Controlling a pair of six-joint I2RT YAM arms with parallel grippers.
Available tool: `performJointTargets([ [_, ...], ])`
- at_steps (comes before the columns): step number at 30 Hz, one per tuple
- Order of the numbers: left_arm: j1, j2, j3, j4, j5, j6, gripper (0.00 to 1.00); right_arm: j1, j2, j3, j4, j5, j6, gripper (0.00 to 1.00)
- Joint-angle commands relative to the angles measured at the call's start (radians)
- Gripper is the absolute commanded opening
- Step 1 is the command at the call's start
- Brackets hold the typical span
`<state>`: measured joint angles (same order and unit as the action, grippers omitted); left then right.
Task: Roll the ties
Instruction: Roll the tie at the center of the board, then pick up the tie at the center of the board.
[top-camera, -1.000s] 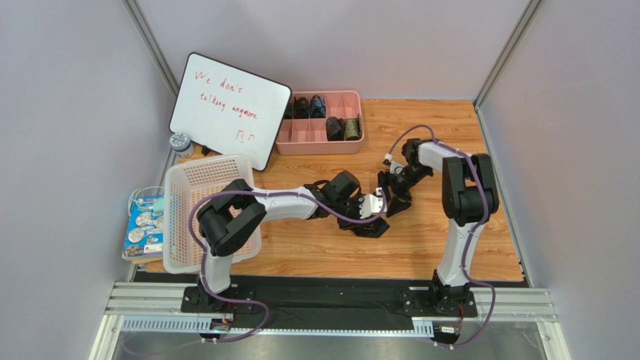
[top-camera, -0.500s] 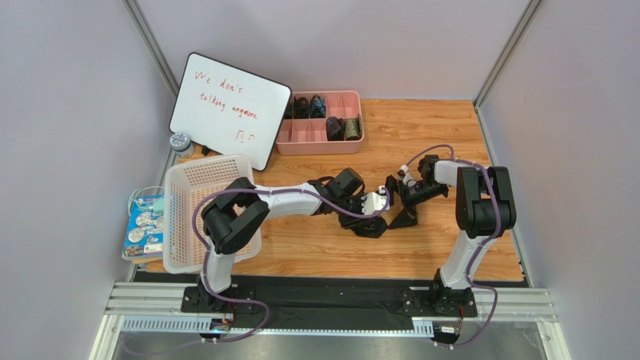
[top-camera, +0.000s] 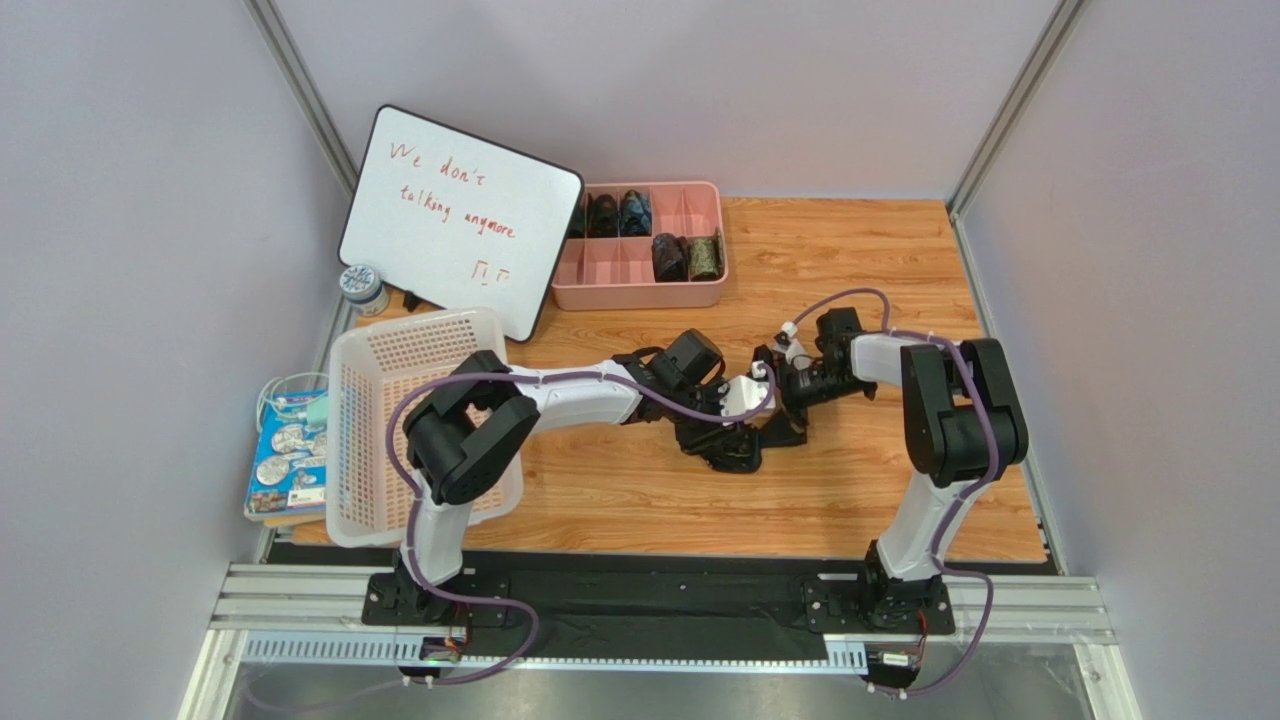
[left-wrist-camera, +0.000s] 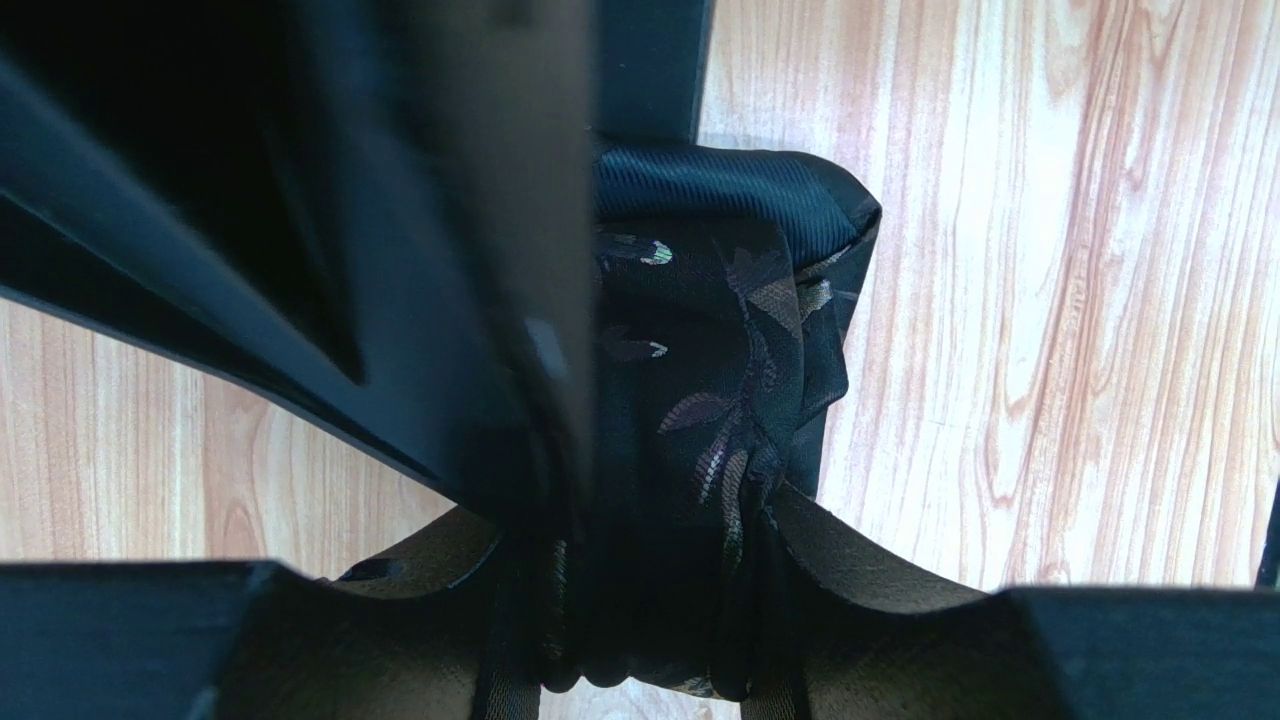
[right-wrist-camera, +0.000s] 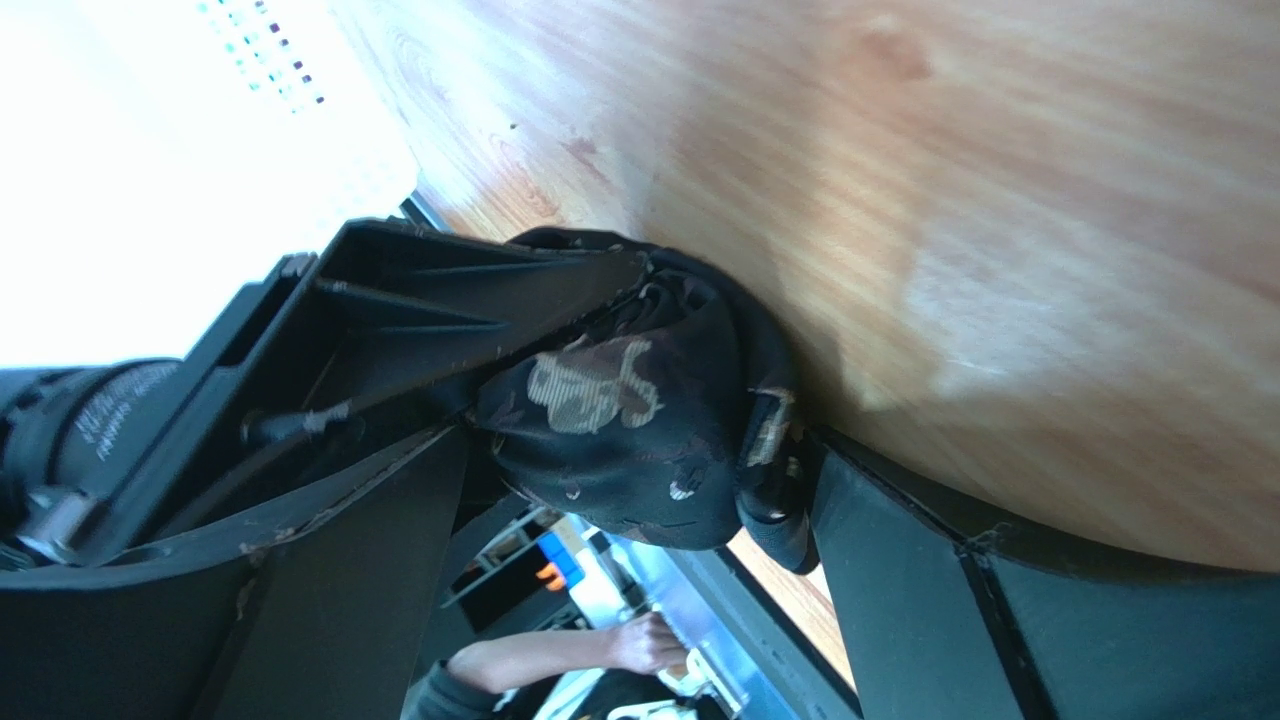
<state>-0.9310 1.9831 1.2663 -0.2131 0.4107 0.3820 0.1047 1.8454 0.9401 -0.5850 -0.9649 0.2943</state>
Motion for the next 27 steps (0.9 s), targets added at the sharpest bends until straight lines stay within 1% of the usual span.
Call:
performJointTargets([
  [1,0.000,0.097,-0.025,-0.118,-0.029,-0.038,0.04,0.041,-0.052,-0.034,0.137,0.009,0.012,0.94],
  [5,0.003,0.094,-0.034,-0.101,-0.021,-0.055,0.04,0.041,-0.090,-0.063,0.132,-0.027,0.022,0.98],
  [8,0.003,0.089,-0.042,-0.088,-0.015,-0.054,0.04,0.041,-0.083,-0.073,0.161,-0.028,0.060,0.98],
  [10,0.004,0.088,-0.042,-0.083,-0.012,-0.054,0.04,0.043,-0.052,-0.069,0.177,-0.023,0.086,0.95],
  [13,0.003,0.086,-0.044,-0.080,-0.016,-0.046,0.04,0.043,-0.009,-0.054,0.186,-0.006,0.100,0.88],
  [14,0.001,0.086,-0.047,-0.078,-0.018,-0.043,0.04,0.044,-0.002,-0.038,0.182,-0.006,0.101,0.78],
  [16,0.003,0.086,-0.045,-0.075,-0.032,-0.042,0.04,0.044,0.014,-0.026,0.168,0.002,0.092,0.65],
  [17,0.001,0.085,-0.045,-0.078,-0.035,-0.037,0.05,0.046,0.014,-0.014,0.150,0.002,0.077,0.51],
  [19,0.003,0.077,-0.050,-0.072,-0.039,-0.037,0.08,0.043,0.005,-0.009,0.131,0.006,0.060,0.37],
  [20,0.001,0.074,-0.057,-0.065,-0.042,-0.037,0.14,0.044,-0.005,-0.008,0.114,0.008,0.040,0.21],
  [21,0.001,0.066,-0.058,-0.066,-0.046,-0.038,0.18,0.044,-0.009,-0.003,0.102,0.015,0.031,0.11],
  [22,0.001,0.062,-0.061,-0.063,-0.047,-0.049,0.23,0.044,-0.014,-0.001,0.091,0.018,0.022,0.04],
  [23,0.003,0.057,-0.067,-0.057,-0.052,-0.054,0.31,0.044,-0.023,-0.001,0.074,0.032,0.013,0.00],
  [25,0.009,0.028,-0.080,-0.046,-0.052,-0.067,0.41,0.043,-0.037,-0.003,0.065,0.043,-0.004,0.00],
  [26,0.012,0.013,-0.090,-0.025,-0.049,-0.083,0.49,0.043,-0.044,-0.003,0.060,0.051,-0.007,0.00],
  [27,0.018,-0.028,-0.100,-0.011,-0.041,-0.091,0.52,0.041,-0.061,-0.003,0.057,0.054,-0.018,0.00],
])
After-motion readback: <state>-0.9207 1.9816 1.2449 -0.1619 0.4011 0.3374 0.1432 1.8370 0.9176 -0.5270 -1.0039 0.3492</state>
